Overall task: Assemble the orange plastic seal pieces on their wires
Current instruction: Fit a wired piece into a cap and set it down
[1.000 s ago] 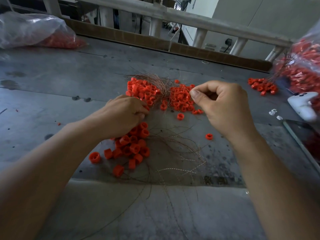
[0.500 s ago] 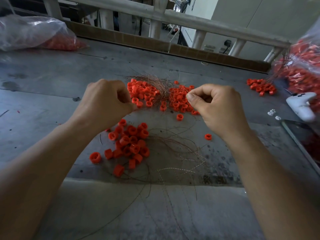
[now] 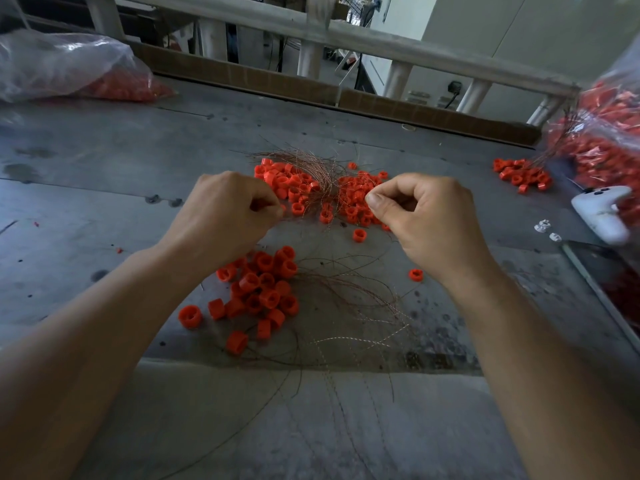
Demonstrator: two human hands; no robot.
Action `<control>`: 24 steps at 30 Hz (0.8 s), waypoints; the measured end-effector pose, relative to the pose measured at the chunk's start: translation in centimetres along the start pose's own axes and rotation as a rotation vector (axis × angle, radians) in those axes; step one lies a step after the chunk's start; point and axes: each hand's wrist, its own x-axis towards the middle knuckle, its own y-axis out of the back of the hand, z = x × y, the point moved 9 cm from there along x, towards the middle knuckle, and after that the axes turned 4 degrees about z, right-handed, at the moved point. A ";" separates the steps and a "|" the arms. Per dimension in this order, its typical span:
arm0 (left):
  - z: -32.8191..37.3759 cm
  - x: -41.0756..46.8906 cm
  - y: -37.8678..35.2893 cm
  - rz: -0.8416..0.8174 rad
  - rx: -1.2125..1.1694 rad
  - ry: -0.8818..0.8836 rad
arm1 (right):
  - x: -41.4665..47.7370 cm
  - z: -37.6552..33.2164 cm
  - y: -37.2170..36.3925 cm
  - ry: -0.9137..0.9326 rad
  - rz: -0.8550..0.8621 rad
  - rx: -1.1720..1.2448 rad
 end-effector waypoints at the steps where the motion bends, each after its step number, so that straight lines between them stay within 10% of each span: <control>1: 0.0 0.0 0.0 -0.004 0.014 -0.006 | 0.0 0.0 -0.1 -0.004 -0.006 -0.002; 15: 0.9 -0.1 0.3 -0.004 -0.053 -0.040 | -0.2 0.0 -0.9 -0.015 -0.059 -0.012; 24: 3.9 -1.7 2.7 -0.043 -0.604 -0.013 | -1.2 -2.9 -3.1 0.171 -0.192 0.040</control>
